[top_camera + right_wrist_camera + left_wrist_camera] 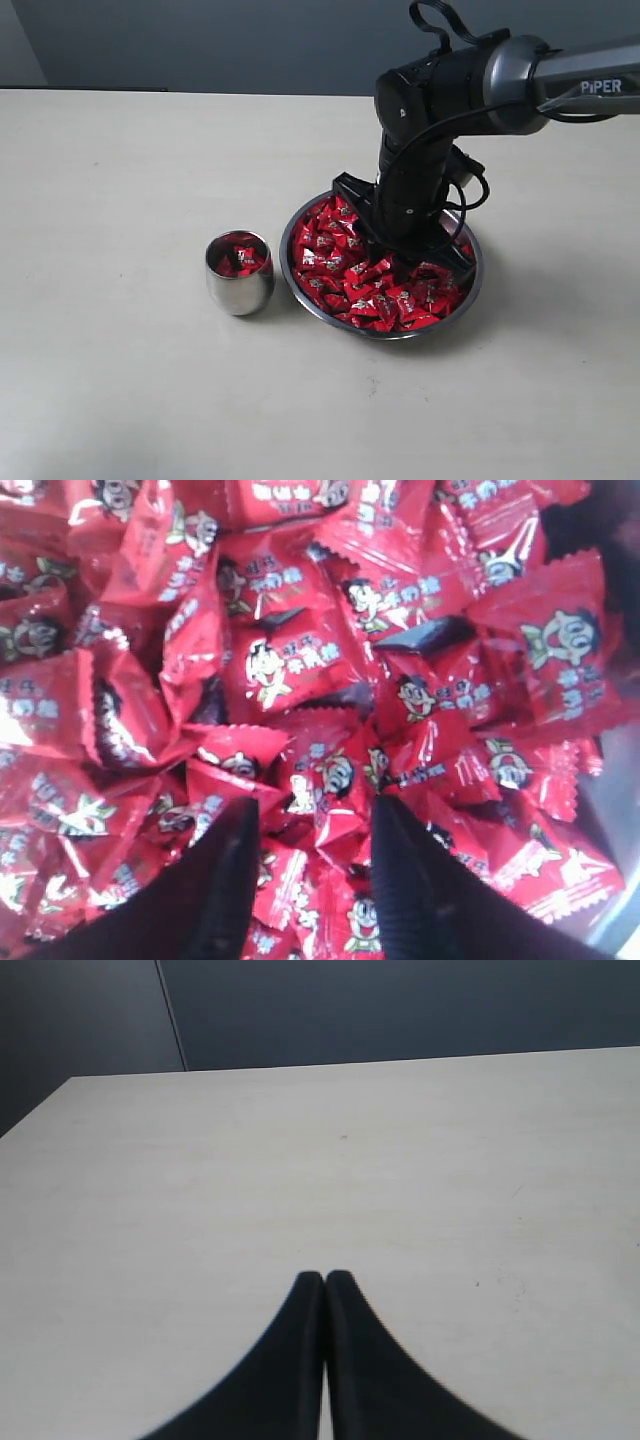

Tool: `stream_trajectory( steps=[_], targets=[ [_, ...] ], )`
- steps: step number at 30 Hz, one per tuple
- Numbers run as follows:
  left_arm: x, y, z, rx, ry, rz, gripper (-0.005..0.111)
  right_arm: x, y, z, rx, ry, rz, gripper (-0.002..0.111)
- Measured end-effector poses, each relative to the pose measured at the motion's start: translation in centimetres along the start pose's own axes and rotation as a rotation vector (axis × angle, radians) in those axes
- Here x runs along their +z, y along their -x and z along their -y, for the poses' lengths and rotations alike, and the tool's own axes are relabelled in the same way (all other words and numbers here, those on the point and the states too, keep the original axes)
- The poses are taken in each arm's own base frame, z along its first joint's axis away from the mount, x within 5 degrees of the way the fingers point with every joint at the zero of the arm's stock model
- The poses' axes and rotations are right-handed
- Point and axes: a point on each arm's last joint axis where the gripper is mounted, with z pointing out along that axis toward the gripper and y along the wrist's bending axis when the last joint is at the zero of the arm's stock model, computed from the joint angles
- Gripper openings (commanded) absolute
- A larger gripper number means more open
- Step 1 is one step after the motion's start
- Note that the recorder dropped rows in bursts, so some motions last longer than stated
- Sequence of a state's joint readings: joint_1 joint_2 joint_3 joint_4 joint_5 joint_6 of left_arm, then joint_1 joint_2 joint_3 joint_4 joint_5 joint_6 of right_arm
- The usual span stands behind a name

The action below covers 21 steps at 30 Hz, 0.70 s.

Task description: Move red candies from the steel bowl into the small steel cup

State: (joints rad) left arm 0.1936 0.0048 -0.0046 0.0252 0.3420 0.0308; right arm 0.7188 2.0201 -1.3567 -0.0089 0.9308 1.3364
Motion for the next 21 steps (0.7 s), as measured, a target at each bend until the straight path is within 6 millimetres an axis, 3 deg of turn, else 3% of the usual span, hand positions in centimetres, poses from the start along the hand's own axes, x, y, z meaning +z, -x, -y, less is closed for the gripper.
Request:
stream_trajectory(
  steps=[12, 16, 21],
  targets=[
    [0.0, 0.0, 0.0, 0.0, 0.0, 0.0, 0.0, 0.1, 0.3, 0.2, -0.03, -0.021, 0.037, 0.036],
    [0.0, 0.0, 0.0, 0.0, 0.0, 0.0, 0.0, 1.2, 0.3, -0.3, -0.018, -0.001, 0.022, 0.036],
    [0.0, 0.0, 0.0, 0.0, 0.0, 0.0, 0.0, 1.3, 0.2, -0.4, -0.011, 0.014, 0.017, 0.036]
  ],
)
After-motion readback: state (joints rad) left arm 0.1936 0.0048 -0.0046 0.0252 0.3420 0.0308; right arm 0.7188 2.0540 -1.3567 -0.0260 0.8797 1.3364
